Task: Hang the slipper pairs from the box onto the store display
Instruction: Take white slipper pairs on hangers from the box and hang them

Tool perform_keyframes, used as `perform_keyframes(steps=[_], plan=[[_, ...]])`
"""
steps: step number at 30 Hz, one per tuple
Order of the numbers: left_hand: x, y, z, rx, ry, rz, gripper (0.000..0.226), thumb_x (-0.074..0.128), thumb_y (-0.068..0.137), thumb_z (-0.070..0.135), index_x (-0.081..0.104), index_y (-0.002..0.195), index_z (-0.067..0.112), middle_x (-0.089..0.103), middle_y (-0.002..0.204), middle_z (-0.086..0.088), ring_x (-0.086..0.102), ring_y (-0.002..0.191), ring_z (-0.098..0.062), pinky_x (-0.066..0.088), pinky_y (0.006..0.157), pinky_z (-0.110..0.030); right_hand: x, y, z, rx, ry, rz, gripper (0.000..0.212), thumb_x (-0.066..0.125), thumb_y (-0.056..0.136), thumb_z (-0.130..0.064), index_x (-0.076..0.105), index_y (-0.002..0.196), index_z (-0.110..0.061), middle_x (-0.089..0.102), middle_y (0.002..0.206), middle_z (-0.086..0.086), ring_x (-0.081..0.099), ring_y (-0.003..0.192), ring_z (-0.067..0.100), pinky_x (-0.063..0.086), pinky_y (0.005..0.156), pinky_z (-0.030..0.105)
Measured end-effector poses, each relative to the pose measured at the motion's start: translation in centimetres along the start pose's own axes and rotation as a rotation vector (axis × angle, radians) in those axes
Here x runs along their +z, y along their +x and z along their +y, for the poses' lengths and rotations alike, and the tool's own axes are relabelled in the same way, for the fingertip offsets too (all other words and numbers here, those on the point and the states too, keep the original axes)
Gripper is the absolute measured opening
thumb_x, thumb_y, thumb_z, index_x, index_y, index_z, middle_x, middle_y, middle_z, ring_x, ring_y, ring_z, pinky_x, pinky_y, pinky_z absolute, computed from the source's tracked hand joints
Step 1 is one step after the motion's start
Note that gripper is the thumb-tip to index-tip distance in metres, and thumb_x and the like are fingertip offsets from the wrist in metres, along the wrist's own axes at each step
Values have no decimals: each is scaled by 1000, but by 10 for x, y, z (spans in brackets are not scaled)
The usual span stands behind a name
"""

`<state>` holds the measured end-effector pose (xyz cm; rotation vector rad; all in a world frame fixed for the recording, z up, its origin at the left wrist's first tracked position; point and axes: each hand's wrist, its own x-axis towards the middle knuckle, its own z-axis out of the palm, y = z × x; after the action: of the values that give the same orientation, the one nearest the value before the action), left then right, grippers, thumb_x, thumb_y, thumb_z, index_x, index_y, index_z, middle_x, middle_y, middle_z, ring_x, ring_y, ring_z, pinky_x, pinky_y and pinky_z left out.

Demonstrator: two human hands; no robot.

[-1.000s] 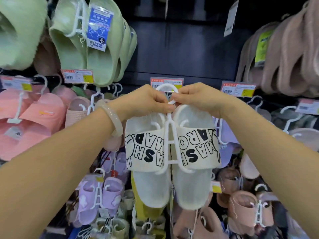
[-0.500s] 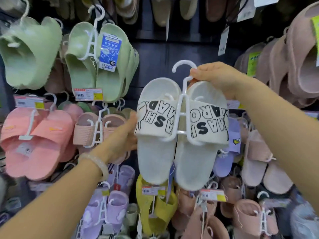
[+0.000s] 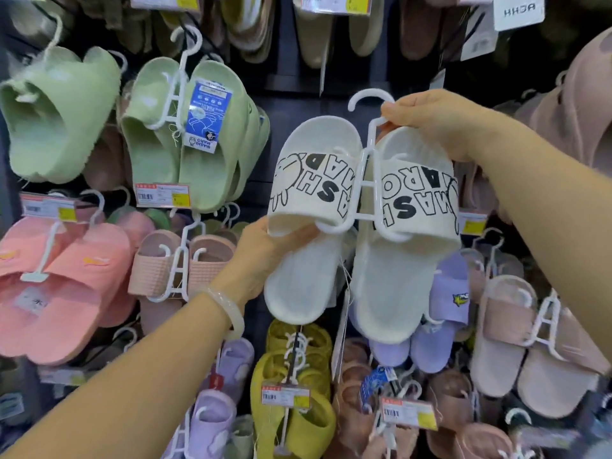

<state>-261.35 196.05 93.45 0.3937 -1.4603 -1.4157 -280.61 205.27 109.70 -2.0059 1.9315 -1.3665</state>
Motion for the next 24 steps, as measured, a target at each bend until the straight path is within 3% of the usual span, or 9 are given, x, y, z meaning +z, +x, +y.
perform_keyframes(steps=[4,6,9,12,14,18,24], plan=[[7,28,6,10,24,-25,5,73,74,12,69,77,11,73,66,1,69,61,-12,56,54,-22,-17,26,3,38,-74,25,33,60,68,-53,73,65,-23,69,99,9,60,92,26,44,100,45],[7,41,10,-15,54,-90,17,71,72,24,67,81,10,73,67,0,69,62,-14,55,53,-23,-23,40,10,52,-100,44,31,59,72,-54,75,67,-27,70,103,8,62,102,29,45,101,46],[4,54,18,-56,66,-167,40,58,64,42,65,90,12,75,72,0,71,65,-14,56,57,-25,-28,56,20,106,-36,39,34,60,79,-51,75,72,-21,71,101,7,64,102,29,47,99,47],[2,66,22,-78,65,-141,62,41,62,69,73,89,23,76,90,-2,72,79,-14,55,74,-32,-31,69,26,115,22,23,32,59,86,-44,73,75,-18,71,98,7,65,94,26,48,99,45],[1,77,25,-68,68,-92,77,30,66,81,72,99,26,74,102,-4,71,90,-17,54,84,-34,-32,78,26,72,3,26,33,59,83,-47,75,73,-19,71,101,7,65,100,28,47,99,45],[1,99,35,10,112,45,101,53,40,93,66,115,26,68,117,-4,62,111,-25,40,105,-46,-35,99,17,9,-20,75,35,58,73,-53,76,72,-23,71,105,9,62,108,31,46,100,48],[2,120,51,134,81,193,119,53,27,95,61,122,23,64,123,-7,60,115,-28,42,103,-47,-39,128,-2,-112,-24,119,33,58,82,-46,73,75,-18,69,109,13,64,105,30,47,99,46]])
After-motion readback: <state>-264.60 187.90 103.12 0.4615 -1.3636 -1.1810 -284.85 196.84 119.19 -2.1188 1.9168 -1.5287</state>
